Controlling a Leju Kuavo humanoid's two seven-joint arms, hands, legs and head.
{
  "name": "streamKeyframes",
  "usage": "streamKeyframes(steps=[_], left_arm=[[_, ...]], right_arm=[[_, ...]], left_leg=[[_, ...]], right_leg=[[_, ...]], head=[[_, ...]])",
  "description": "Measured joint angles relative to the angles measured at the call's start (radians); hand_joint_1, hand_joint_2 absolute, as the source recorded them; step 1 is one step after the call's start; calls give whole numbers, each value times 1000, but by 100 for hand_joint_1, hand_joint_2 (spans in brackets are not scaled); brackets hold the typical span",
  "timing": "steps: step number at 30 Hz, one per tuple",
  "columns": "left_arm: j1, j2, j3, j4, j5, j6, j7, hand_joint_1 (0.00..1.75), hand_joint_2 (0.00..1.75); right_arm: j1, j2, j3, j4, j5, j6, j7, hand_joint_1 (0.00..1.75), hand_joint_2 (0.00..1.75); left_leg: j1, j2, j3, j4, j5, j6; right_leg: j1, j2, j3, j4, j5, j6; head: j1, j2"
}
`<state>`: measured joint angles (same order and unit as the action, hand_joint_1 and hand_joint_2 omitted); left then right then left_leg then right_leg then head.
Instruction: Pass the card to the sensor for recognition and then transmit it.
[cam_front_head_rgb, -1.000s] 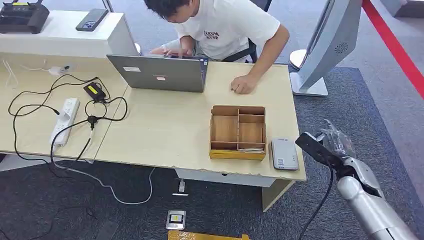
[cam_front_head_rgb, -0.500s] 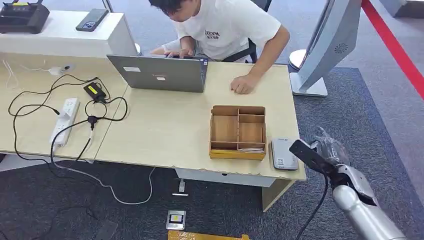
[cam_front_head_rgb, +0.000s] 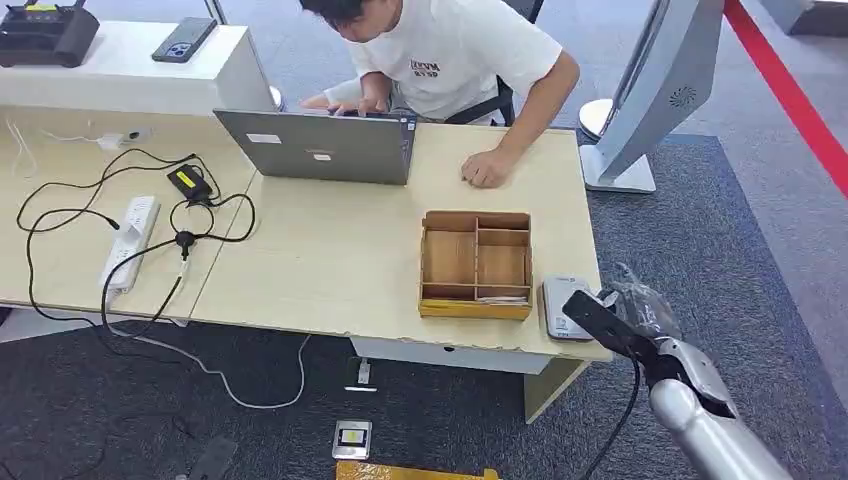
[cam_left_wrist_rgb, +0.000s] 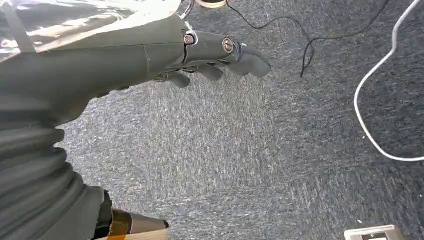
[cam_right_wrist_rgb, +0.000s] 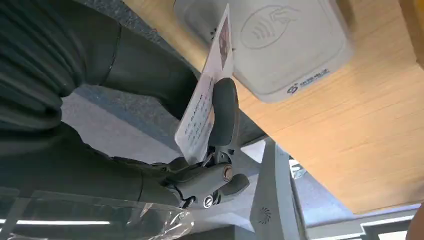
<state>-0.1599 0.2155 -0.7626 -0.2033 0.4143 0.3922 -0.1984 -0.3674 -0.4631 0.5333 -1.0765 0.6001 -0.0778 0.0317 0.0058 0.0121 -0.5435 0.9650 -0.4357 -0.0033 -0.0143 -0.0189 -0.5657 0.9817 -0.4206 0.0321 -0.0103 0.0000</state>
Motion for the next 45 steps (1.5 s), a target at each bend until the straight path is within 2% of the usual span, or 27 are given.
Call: streamKeyframes(steps=[18, 28, 32, 38, 45], left_arm=[[4, 3, 0, 0, 10, -2, -1, 0, 175], [7, 3, 0, 0, 16, 5, -5, 0, 175], [7, 2, 0, 0, 17, 10, -10, 0, 175], [8, -2, 0, 0, 6, 18, -22, 0, 175], [3, -8, -1, 0, -7, 18, -27, 0, 175]], right_arm=[[18, 20, 29, 3, -4, -11, -18, 175, 175], [-2, 25, 31, 11, -42, -60, -36, 175, 175], [-43, 28, 7, 3, -72, -114, -52, 175, 175], [-117, 32, -51, -2, -98, -152, -93, 175, 175], [-227, 44, -85, -9, -46, -101, -149, 175, 175]], left_leg=[[0, 0, 0, 0, 0, 0], [0, 0, 0, 0, 0, 0], [0, 0, 0, 0, 0, 0], [0, 0, 0, 0, 0, 0], [0, 0, 0, 0, 0, 0]], right_leg=[[0, 0, 0, 0, 0, 0], [0, 0, 0, 0, 0, 0], [0, 0, 0, 0, 0, 0], [0, 0, 0, 0, 0, 0], [0, 0, 0, 0, 1, -1]], head=[[0, 0], [0, 0], [0, 0], [0, 0], [0, 0]])
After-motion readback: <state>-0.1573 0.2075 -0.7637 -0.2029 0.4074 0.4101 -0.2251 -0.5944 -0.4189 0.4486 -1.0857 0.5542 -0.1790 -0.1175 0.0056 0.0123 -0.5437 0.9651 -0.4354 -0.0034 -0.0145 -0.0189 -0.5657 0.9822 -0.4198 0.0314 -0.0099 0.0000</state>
